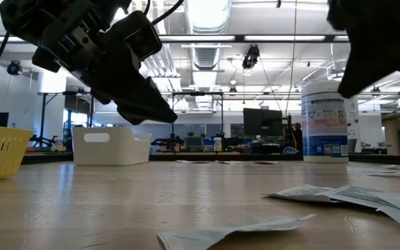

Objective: Pick & Place First Aid Supplies
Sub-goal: Put the green bandage into the yellow bin

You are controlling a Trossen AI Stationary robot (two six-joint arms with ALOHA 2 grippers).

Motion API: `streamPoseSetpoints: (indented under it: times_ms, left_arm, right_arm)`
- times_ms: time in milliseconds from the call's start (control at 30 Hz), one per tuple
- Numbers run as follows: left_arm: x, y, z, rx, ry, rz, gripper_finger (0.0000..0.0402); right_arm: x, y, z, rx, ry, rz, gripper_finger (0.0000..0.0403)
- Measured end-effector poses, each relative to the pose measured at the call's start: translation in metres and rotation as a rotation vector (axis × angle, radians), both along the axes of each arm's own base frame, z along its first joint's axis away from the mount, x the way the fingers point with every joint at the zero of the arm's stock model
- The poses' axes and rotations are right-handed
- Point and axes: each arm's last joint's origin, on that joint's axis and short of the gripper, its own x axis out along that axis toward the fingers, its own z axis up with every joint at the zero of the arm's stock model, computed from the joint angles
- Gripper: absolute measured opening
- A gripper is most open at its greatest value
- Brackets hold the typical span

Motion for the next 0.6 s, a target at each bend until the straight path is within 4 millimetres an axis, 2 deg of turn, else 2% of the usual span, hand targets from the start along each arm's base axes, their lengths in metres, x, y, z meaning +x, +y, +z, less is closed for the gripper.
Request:
streamPoseSetpoints:
  times_ms: [333, 600]
  left_arm:
    - [0.0, 0.0, 0.0, 0.004, -0.002, 0.001, 0.0119]
    - [0.006, 0.001, 0.008, 0.039, -0.046, 0.028, 0.0119]
  right_arm:
    - [-0.003, -0.032, -0.006, 0.085, 0.289, -0.049, 0.0089]
    - [-0.008, -0.046, -0.024, 0.108, 0.344, -0.13, 0.0089]
